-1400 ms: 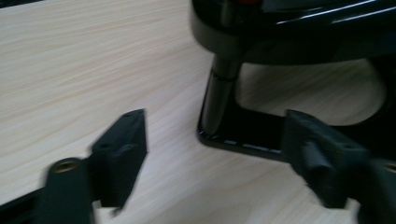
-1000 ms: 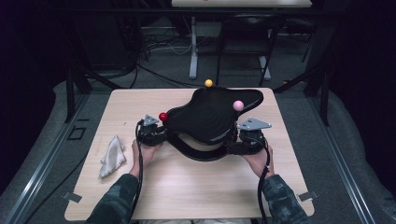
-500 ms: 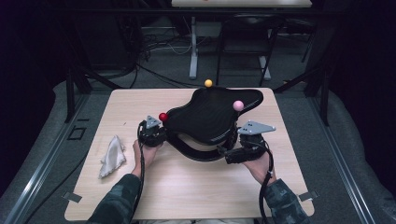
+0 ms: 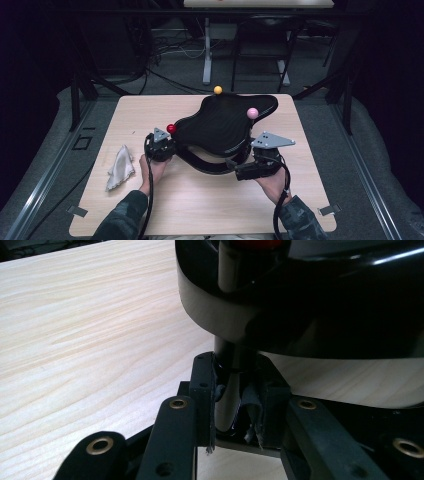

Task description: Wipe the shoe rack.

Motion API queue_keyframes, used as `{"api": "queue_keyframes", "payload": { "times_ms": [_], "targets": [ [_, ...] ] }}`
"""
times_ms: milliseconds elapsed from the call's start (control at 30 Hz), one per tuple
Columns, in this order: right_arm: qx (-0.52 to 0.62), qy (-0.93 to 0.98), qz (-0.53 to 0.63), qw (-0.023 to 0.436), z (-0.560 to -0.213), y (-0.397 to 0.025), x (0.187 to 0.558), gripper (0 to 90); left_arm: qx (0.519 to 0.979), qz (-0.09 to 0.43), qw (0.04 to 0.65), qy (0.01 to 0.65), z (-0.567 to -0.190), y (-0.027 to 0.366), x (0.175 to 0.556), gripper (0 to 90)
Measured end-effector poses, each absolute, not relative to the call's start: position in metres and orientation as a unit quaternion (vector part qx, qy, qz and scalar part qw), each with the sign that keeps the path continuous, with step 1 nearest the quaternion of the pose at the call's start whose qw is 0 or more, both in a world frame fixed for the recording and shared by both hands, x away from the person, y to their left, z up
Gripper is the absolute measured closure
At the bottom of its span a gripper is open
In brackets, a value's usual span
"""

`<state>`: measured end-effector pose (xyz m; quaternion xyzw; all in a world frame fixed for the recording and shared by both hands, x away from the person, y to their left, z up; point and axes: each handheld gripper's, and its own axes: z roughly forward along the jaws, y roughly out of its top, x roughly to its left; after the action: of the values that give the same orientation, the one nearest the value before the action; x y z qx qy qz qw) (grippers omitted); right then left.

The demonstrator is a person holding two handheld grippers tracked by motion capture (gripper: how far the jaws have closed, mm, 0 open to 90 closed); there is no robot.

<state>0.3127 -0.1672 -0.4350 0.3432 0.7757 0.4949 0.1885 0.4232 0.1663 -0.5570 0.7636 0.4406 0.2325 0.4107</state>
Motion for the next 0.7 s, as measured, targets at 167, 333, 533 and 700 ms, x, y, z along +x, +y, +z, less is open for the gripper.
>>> {"api": "queue_keyframes", "payload": {
  "times_ms": [167, 333, 533, 700],
  "targets": [
    [0.356, 0.767, 0.497, 0.195, -0.435, -0.167, 0.313, 0.0, 0.764, 0.233, 0.411, 0.438, -0.557, 0.167, 0.418, 74.8],
    [0.362, 0.765, 0.493, 0.202, -0.437, -0.165, 0.319, 0.0, 0.768, 0.23, 0.414, 0.431, -0.557, 0.167, 0.412, 74.9],
    [0.381, 0.758, 0.481, 0.221, -0.442, -0.163, 0.329, 0.0, 0.777, 0.221, 0.416, 0.417, -0.557, 0.166, 0.401, 74.7],
    [0.398, 0.749, 0.477, 0.231, -0.448, -0.163, 0.342, 0.0, 0.782, 0.219, 0.419, 0.406, -0.557, 0.162, 0.392, 74.6]
  ]
}}
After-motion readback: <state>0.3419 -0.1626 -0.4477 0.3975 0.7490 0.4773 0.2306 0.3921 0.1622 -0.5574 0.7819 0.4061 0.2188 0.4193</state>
